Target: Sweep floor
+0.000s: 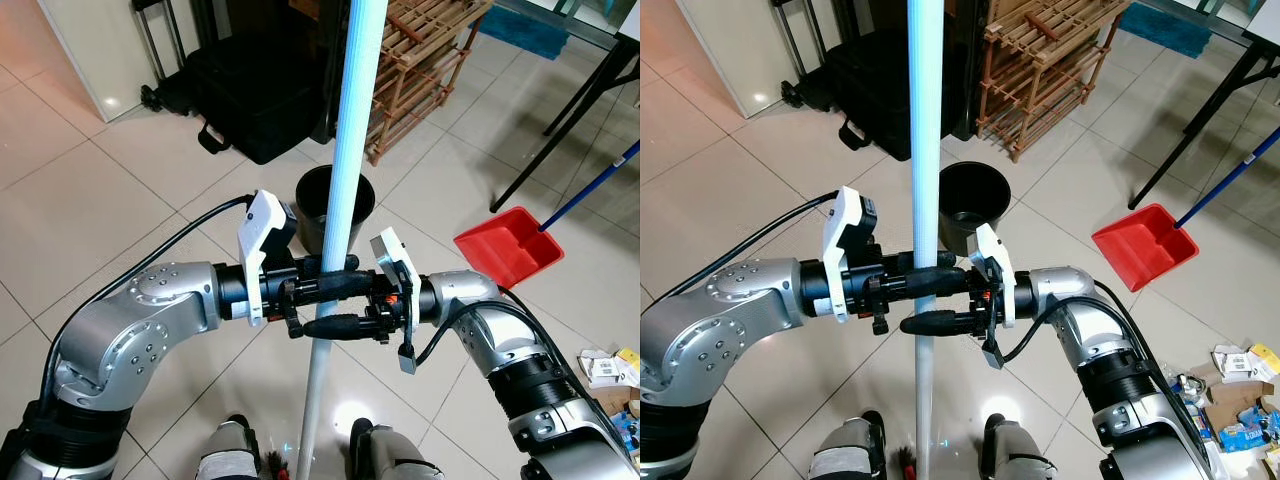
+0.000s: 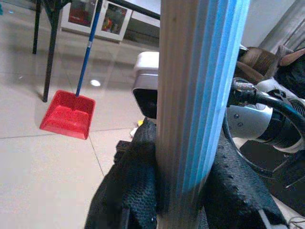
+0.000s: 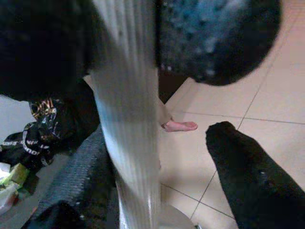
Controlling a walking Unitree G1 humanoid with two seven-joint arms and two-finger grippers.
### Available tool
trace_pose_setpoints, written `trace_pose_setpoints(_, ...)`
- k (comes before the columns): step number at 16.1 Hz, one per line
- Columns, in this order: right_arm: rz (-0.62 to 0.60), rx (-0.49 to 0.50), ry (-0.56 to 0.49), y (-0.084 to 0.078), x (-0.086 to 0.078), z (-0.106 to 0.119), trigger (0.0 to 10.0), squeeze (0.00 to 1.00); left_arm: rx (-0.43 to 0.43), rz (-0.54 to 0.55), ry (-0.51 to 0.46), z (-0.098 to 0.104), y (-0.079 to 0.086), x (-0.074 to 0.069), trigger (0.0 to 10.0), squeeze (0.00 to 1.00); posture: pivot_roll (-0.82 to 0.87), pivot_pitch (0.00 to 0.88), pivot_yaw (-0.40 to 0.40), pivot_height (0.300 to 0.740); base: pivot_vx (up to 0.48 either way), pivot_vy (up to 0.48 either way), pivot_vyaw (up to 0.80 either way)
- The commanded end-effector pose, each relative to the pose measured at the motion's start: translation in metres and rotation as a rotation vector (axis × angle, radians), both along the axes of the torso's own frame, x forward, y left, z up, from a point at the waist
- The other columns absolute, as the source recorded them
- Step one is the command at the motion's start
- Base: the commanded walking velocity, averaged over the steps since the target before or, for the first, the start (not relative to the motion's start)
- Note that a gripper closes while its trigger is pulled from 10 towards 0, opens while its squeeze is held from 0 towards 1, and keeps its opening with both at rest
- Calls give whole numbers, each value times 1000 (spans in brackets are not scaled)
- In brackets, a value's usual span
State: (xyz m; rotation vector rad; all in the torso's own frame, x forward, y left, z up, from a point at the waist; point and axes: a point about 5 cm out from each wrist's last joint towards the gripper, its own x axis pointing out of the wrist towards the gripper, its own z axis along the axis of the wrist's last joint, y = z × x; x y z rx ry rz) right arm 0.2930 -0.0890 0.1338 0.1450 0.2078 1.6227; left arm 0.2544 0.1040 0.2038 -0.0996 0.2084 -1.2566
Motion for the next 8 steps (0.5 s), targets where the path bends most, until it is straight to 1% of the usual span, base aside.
trace_pose_setpoints(1,-21,-5,-14,-1,2,1,10000,1000,-32,-79,-1,4,-8,-9,10000,0,62,244,-25,740,0,0,0)
trace_pose_setpoints(4,-43,-3,-22,-2,4,1,10000,1000,-34,-75,-1,4,-8,-9,10000,0,62,243,-25,740,0,0,0)
trace_pose_setpoints(5,-64,-12,-39,-2,6,0,10000,0,-37,-70,-2,4,-8,-8,10000,0,63,242,-25,740,0,0,0)
trace_pose_setpoints(6,-81,-22,-46,-3,8,-2,10000,0,-38,-66,-3,3,-8,-8,10000,0,63,242,-26,740,0,0,0)
trace_pose_setpoints(7,-86,-21,-42,-3,8,-3,10000,0,-43,-61,-1,3,-8,-8,4510,0,62,242,-26,740,0,0,0)
trace_pose_setpoints(8,-86,-19,-37,-4,8,-3,10000,0,-52,-56,6,3,-8,-9,0,0,64,242,-27,740,0,0,0)
